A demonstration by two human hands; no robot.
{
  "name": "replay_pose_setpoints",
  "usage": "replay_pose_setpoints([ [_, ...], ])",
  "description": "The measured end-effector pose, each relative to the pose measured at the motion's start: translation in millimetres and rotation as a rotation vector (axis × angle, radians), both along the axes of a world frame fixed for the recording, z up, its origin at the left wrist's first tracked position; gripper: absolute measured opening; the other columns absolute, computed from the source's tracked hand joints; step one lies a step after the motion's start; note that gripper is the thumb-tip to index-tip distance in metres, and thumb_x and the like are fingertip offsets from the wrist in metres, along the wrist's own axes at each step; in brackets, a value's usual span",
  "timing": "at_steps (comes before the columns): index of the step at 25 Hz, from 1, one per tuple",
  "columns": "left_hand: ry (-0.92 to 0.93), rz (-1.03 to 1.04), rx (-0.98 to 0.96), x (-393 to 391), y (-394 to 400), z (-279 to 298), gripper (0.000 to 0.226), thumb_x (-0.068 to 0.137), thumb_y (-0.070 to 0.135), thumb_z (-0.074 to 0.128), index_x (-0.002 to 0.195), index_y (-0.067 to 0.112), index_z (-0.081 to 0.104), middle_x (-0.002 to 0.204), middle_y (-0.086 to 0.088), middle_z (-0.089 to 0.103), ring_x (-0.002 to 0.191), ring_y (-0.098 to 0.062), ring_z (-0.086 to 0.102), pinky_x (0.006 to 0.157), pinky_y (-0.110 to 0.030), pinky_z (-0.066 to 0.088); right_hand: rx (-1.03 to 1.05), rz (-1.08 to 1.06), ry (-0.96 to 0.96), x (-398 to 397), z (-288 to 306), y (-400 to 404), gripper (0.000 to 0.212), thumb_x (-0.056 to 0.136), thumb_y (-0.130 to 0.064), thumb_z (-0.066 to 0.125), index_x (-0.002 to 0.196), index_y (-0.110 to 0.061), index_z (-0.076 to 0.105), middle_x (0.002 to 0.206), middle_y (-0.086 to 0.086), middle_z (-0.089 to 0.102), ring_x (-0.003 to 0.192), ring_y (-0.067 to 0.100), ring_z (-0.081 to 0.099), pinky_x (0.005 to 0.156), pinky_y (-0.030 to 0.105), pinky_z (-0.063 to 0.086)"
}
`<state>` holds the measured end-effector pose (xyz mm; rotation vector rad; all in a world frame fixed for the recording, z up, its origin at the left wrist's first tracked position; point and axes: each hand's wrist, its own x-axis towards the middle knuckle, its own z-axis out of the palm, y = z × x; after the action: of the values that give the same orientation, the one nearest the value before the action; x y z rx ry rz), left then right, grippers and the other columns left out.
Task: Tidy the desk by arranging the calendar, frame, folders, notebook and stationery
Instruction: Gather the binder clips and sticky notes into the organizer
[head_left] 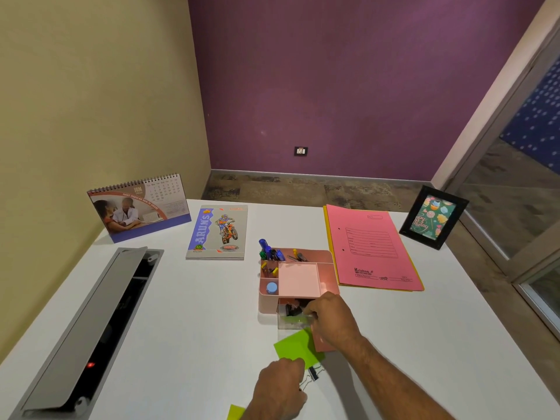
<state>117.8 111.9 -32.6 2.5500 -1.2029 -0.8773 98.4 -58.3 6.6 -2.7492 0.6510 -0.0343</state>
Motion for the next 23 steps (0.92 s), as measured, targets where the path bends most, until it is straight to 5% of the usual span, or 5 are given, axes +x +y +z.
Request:
replay_pose_setpoints([
  [5,0.08,0.096,-0.104,2,4,-11,0.023,0.069,0.01,0.048,0.079,0.03,0.043,0.092,0.01,0.049,0.093,-0.023,0.058,0.074,-0.032,0.044,-0.021,0.023,0.02,-5,-4,2,0.032,0.084,-0.016,0.058,0.109,-0.03,0.073,0.106,0.007,0.065,0.098,0.024,0.057,0.083,0.03,0.047],
  [9,0.248,0.254,-0.277,6,6,-9,0.023,0.056,0.015,0.06,0.07,0.03,0.052,0.07,0.011,0.055,0.065,-0.007,0.051,0.056,-0.02,0.038,0.075,-0.057,-0.237,-11,-3,6,0.038,0.075,-0.012,0.052,0.104,-0.021,0.076,0.1,0.0,0.07,0.099,0.019,0.058,0.083,0.03,0.051],
  [12,0.441,0.498,-0.487,7,2,-8,0.027,0.051,0.008,0.067,0.072,0.023,0.061,0.062,0.008,0.054,0.053,-0.009,0.046,0.05,-0.026,0.041,0.172,-0.086,-0.402,-21,-7,6,0.025,0.072,-0.014,0.057,0.087,-0.019,0.077,0.086,-0.013,0.069,0.085,0.013,0.064,0.074,0.029,0.055],
  [17,0.555,0.717,-0.729,15,-13,17,0.027,0.057,-0.009,0.08,0.073,0.008,0.065,0.064,0.0,0.054,0.053,-0.004,0.046,0.052,-0.018,0.044,0.367,-0.097,-0.403,-36,-16,8,0.016,0.069,-0.025,0.069,0.083,-0.027,0.076,0.079,-0.016,0.071,0.07,0.004,0.064,0.062,0.017,0.051],
  [23,0.481,0.732,-0.797,21,-18,23,0.035,0.062,0.001,0.083,0.082,0.022,0.063,0.076,0.004,0.062,0.063,-0.009,0.058,0.057,-0.016,0.049,0.564,-0.135,-0.421,-30,-7,14,0.029,0.07,-0.012,0.077,0.075,-0.04,0.074,0.076,-0.017,0.074,0.069,0.006,0.069,0.066,0.017,0.053],
])
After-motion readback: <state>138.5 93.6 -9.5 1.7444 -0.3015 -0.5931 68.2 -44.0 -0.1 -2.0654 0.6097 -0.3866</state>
